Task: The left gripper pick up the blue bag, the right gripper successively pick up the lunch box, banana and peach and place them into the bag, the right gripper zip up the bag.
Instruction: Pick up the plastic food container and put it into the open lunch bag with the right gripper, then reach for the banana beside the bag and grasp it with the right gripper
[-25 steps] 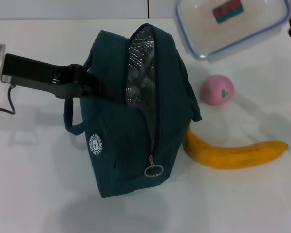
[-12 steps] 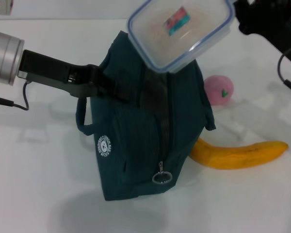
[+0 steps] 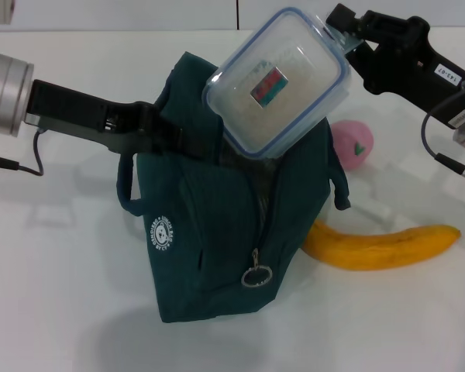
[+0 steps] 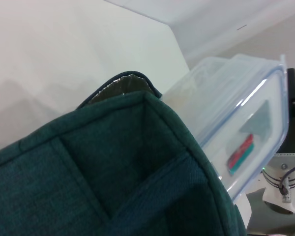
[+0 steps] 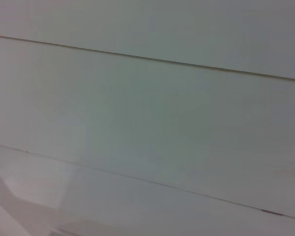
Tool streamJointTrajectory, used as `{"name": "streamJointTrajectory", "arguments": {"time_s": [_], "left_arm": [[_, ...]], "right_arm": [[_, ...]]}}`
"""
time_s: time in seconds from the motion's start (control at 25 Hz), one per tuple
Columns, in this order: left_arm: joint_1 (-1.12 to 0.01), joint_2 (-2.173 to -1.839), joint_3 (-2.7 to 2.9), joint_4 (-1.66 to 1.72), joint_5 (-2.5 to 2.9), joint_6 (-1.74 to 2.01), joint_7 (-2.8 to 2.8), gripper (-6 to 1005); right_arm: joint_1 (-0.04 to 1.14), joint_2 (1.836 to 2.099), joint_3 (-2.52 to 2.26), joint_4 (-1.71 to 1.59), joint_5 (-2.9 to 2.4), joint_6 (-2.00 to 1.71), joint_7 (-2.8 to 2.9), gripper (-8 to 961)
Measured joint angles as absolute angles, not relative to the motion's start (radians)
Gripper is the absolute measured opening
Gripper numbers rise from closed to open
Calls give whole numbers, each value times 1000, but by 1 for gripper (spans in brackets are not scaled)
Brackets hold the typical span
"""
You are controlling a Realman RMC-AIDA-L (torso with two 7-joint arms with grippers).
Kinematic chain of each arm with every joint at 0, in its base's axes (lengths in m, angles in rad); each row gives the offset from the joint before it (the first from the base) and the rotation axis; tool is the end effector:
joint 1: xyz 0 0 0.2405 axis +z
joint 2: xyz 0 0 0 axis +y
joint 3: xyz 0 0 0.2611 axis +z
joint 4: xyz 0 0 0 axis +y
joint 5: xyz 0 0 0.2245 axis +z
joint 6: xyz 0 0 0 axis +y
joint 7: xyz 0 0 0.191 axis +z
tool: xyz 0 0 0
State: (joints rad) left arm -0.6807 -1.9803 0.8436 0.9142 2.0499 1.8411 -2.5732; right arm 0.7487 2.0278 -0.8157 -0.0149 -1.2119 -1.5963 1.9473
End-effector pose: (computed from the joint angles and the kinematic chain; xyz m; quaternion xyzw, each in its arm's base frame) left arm -0.1808 0.3685 0.0079 0.8276 0.5412 0.1324 0.0684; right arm 0.1706 0.3957 -0.0447 0.6211 -0.5527 -0.5496 0.0820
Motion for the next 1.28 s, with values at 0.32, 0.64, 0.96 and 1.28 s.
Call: {"name": "streamJointTrajectory", "arguments": {"time_s": [0.32, 0.64, 0.96, 1.28], "left_arm": [[-691, -1981, 844, 914, 2049, 1840, -2569, 31], [-690, -1982, 846, 914, 2051, 1839, -2559, 31], [-677, -1987, 844, 914, 2049, 1838, -2551, 32], [-663, -1988, 844, 914, 2051, 1835, -2533, 32]], "right_arm": [[755, 2028, -816, -27, -1208, -1563, 1951, 110], [765, 2028, -817, -29, -1208, -1563, 1951, 121], [759, 2028, -807, -33, -1203, -1551, 1951, 288], [727, 2025, -842, -169, -1212, -1609, 1901, 568]]}}
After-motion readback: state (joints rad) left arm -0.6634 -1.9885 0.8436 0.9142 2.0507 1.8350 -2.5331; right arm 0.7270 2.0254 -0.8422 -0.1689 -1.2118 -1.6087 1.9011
